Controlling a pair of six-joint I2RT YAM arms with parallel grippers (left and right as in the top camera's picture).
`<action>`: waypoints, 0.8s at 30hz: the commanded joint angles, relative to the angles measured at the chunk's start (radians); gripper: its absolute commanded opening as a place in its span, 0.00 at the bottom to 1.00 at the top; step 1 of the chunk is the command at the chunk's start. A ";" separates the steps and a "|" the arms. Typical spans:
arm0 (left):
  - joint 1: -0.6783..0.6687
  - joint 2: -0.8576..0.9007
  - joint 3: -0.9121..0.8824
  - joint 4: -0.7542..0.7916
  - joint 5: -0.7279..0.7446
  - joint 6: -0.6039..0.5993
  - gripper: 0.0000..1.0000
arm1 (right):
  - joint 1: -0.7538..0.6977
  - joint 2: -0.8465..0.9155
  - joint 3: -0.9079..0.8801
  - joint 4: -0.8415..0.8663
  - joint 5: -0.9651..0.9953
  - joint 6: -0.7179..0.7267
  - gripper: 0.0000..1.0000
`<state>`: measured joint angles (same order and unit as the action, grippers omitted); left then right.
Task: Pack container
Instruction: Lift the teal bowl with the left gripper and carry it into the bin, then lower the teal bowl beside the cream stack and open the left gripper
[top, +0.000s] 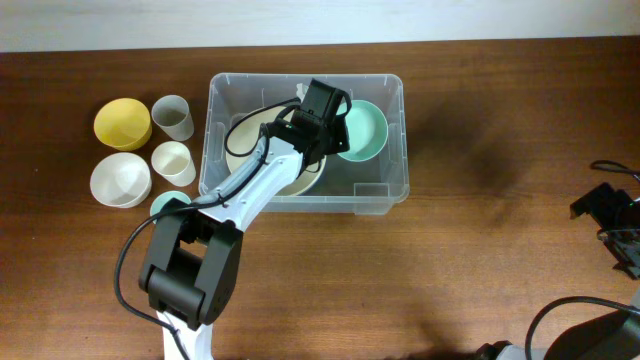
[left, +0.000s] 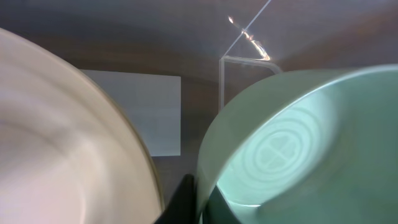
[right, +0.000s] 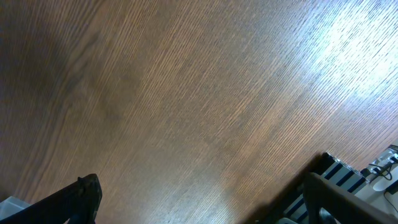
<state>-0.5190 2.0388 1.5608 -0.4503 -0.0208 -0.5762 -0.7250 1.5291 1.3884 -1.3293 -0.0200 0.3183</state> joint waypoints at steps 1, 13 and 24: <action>0.006 0.009 0.002 -0.001 0.006 0.033 0.09 | -0.002 0.005 -0.003 0.003 0.002 0.012 0.99; 0.006 0.011 -0.002 -0.016 0.006 0.033 0.09 | -0.002 0.005 -0.003 0.003 0.002 0.012 0.99; -0.001 0.013 -0.002 -0.037 0.007 0.033 0.14 | -0.002 0.005 -0.003 0.003 0.002 0.012 0.99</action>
<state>-0.5194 2.0388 1.5608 -0.4843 -0.0212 -0.5629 -0.7250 1.5291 1.3884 -1.3296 -0.0200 0.3180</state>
